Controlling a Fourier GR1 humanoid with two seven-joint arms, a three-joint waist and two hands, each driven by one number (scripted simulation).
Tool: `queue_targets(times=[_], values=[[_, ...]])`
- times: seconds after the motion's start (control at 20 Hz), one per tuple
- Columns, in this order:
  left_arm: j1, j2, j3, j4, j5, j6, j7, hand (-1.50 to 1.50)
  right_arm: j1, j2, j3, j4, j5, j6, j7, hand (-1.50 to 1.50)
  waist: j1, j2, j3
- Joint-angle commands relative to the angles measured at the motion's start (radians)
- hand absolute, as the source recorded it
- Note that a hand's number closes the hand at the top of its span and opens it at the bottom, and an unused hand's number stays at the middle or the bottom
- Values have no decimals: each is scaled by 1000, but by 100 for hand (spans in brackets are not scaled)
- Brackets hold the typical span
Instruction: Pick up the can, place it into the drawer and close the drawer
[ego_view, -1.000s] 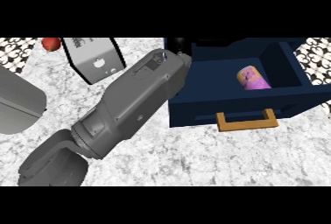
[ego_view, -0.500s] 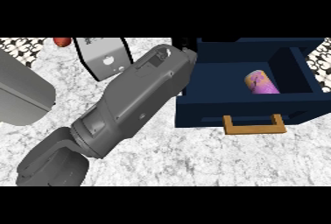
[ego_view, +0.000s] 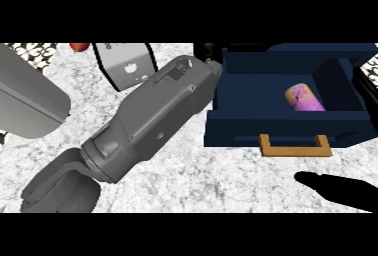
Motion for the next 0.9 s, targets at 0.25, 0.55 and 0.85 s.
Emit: queue_targets(times=[0.25, 0.55, 0.85], values=[[3, 87, 6, -83, -40, 28, 117, -150, -203, -13, 164, 357, 305, -149, -66, -150, 28, -8, 0], [16, 148, 4, -115, -76, 23, 152, -150, -342, -63, 204, 615, 441, -205, -113, -150, 30, -5, 0], [123, 219, -7, -233, -110, 37, 198, -150, -457, -56, 172, 880, 518, -326, -127, -150, 30, -8, 0]])
